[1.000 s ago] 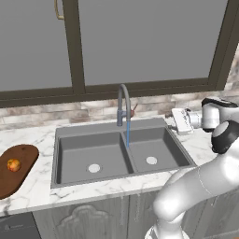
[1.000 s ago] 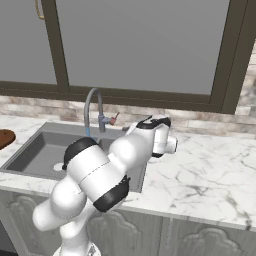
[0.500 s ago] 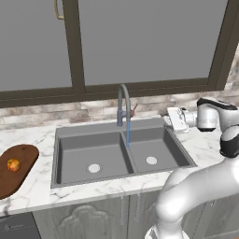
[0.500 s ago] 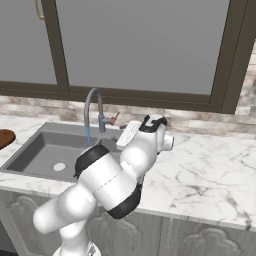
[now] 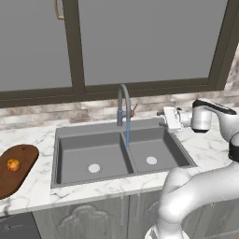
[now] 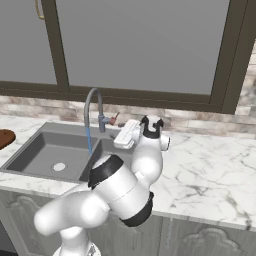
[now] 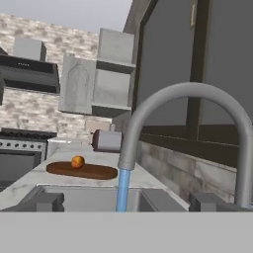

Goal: Pick the peach from the sink and place it on the cutting board to airdry. Then turn off the sink faucet.

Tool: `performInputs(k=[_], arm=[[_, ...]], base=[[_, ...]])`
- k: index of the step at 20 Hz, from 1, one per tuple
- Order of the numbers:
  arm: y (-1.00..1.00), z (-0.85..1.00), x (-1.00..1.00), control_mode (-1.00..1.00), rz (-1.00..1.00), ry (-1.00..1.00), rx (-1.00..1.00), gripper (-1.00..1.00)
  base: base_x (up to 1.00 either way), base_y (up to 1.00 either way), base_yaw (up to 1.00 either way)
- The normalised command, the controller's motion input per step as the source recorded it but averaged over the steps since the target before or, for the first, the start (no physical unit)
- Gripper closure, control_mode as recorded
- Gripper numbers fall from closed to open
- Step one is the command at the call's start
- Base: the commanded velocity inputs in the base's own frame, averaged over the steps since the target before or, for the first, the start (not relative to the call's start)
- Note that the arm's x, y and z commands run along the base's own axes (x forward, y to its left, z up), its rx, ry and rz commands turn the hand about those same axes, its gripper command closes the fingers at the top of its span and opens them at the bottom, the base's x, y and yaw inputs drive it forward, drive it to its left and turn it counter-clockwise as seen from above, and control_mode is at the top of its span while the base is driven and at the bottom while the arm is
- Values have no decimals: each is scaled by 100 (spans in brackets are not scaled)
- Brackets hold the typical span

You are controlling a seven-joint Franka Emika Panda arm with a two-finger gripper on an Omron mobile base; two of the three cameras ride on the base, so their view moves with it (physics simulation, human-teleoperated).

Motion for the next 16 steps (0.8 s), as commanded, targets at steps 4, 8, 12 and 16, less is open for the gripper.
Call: performInputs(k=[4, 8, 12, 16], arm=[[11, 0, 22, -100, -5, 4, 0, -100], [12, 0, 28, -100, -4, 7, 0, -100], [7, 0, 32, -100, -2, 9, 0, -100], [2, 0, 29, -100, -3, 11, -1, -100]], base=[[0, 0, 0], [0, 0, 0], [0, 0, 0], [0, 0, 0]])
